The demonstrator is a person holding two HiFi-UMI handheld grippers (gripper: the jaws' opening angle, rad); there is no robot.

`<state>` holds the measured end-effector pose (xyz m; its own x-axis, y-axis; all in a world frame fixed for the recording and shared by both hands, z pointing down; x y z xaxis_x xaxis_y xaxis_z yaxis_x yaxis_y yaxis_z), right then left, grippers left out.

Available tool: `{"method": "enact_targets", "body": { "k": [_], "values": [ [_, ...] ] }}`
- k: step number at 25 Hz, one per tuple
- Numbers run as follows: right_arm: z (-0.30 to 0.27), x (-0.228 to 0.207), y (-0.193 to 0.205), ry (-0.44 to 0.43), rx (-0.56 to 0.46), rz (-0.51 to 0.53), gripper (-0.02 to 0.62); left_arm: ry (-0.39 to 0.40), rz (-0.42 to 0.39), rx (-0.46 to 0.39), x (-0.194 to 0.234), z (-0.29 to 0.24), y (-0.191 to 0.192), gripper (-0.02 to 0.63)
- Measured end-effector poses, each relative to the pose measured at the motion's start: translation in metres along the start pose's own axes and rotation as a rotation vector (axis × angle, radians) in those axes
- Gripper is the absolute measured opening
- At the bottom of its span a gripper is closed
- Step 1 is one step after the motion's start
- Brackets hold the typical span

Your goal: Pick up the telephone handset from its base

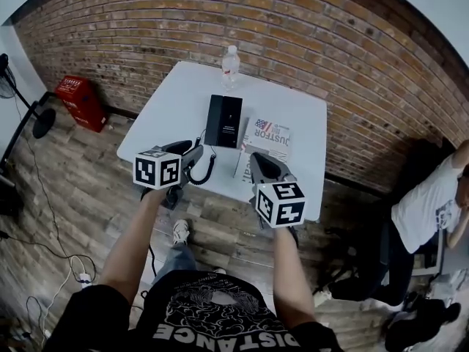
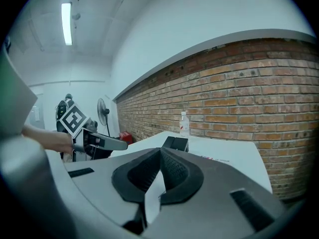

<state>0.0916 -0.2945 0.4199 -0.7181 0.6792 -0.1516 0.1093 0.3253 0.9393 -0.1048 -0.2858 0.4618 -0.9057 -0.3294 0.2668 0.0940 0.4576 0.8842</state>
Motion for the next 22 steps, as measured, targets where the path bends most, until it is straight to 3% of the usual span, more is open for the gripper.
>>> {"method": "enact_targets", "body": {
  "k": [11,22],
  "values": [
    [-0.074,-0.014,-0.020,0.111,0.008,-0.014,-0.002,0.248,0.127,0.093,0.079,-0.080,-0.002,0.153],
    [-0.134,-0.021,-0.021,0.230,0.046,-0.064,-0.002,0.443,0.266,0.186,0.134,-0.144,-0.002,0.153]
  ]
}}
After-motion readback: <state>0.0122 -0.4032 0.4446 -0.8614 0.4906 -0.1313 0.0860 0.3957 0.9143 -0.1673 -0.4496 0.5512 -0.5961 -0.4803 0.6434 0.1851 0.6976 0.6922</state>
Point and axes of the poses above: the fingertips, and each gripper's own axes: z backward along the fingers, x to its left, y out of its underside, the point moved 4 cm from there along z, backward along the fingers, and after that the axes turned 5 degrees about -z, right-handed, at the moved point
